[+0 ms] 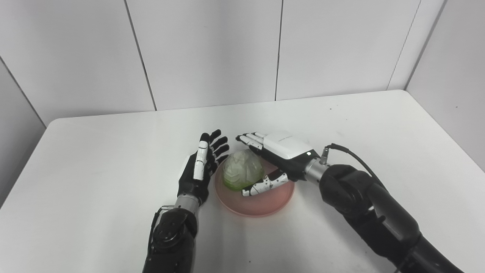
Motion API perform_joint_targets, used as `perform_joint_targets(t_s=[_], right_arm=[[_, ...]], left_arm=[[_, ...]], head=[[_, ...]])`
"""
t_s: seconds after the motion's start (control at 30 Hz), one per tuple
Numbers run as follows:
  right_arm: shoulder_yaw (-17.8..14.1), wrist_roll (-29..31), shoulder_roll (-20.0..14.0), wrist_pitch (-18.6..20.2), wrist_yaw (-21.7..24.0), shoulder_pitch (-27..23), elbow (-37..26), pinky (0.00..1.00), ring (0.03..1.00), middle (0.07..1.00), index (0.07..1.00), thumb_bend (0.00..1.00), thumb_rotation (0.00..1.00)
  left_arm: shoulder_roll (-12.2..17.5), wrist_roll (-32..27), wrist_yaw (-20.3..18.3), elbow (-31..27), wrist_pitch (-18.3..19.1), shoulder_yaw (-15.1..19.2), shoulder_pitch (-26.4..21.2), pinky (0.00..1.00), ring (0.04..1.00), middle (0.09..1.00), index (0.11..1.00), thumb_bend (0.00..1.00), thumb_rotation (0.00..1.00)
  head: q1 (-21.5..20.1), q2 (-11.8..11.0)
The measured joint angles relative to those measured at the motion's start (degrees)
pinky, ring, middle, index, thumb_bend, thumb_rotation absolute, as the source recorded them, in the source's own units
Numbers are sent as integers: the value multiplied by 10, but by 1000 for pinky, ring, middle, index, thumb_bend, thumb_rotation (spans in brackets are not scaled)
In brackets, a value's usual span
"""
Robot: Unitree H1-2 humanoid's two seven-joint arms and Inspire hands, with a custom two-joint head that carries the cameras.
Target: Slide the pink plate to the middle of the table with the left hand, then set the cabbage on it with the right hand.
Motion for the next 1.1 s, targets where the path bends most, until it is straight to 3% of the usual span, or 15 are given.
perform_joint_targets(t_s=[0.17,0.27,0.37,0.47,0.53,0.67,0.83,0.93,1.03,1.1], right_arm=[[-29,25,3,-1,-11,29,-5,1000,1000,1000,1000,986,874],[-73,60,13,-2,-48,56,-21,1000,1000,1000,1000,960,852],[-123,106,32,-3,-83,86,-47,980,1000,1000,1000,909,894],[-177,163,72,-3,-129,126,-60,947,1000,1000,1000,831,954],[-210,194,105,-3,-166,156,-60,989,1000,1000,1000,759,988],[-278,324,177,-18,-216,194,-36,1000,1000,1000,1000,731,944],[-294,393,203,-35,-230,215,-28,1000,1000,1000,1000,713,997],[-302,424,208,-36,-235,220,-23,1000,1000,1000,1000,726,921],[-312,451,232,-36,-255,232,-9,1000,1000,1000,1000,684,879],[-313,455,244,-35,-265,245,1,1000,1000,1000,1000,670,869]], left_arm=[[1,0,2,-1,2,6,0,833,879,865,867,741,1000],[13,-2,-17,-1,-2,2,2,875,917,901,901,754,1000],[32,-1,-37,-1,-13,-3,7,979,983,965,964,761,1000],[51,4,-47,-1,-45,-9,18,998,999,997,997,762,1000],[56,4,-45,-5,-65,-3,29,1000,1000,1000,1000,736,998],[55,6,-16,-18,-126,19,43,1000,1000,1000,1000,723,997],[60,19,-13,-29,-142,17,53,1000,1000,1000,1000,678,1000],[60,19,-11,-29,-147,17,54,1000,1000,1000,1000,671,1000],[60,18,-12,-36,-144,15,60,1000,1000,1000,1000,655,1000],[59,19,-12,-45,-142,13,67,1000,1000,1000,1000,650,1000]], head=[[3,-3],[4,-4],[9,-11],[11,-11],[18,-13],[23,-17],[32,-31],[34,-36],[47,-57],[47,-59]])
